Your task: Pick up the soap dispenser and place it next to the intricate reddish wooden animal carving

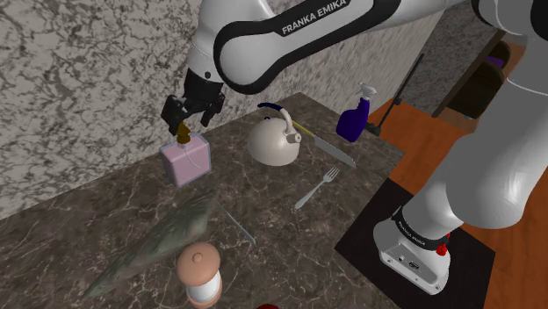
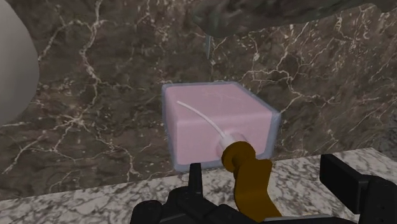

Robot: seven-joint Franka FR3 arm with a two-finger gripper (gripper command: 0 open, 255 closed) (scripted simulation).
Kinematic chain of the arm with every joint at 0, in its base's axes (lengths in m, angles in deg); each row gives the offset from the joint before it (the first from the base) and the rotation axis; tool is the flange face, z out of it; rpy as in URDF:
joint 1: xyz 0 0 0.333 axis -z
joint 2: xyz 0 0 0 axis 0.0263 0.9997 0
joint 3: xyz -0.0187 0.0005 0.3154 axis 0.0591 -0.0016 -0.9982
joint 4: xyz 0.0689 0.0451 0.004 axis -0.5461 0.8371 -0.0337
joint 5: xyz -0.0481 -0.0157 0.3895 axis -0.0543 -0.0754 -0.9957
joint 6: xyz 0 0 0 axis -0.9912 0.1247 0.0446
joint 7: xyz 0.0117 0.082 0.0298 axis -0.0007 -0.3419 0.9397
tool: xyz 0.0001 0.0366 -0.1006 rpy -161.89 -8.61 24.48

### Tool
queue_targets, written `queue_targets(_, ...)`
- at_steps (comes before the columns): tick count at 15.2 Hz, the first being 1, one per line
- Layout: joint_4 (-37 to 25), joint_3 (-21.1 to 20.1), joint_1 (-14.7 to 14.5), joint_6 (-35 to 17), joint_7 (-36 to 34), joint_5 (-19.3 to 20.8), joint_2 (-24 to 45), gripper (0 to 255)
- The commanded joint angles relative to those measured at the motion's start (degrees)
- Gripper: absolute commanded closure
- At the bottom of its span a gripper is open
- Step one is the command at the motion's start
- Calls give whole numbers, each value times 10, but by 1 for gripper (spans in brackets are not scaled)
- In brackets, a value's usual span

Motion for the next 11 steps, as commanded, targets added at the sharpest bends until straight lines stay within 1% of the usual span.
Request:
queue_targets(1,-2,1,-3,-12,-5,6,14,0)
queue_targets(5,-6,4,-9,-31,-12,18,38,0)
queue_targets(11,-6,4,-9,-31,-12,18,38,0)
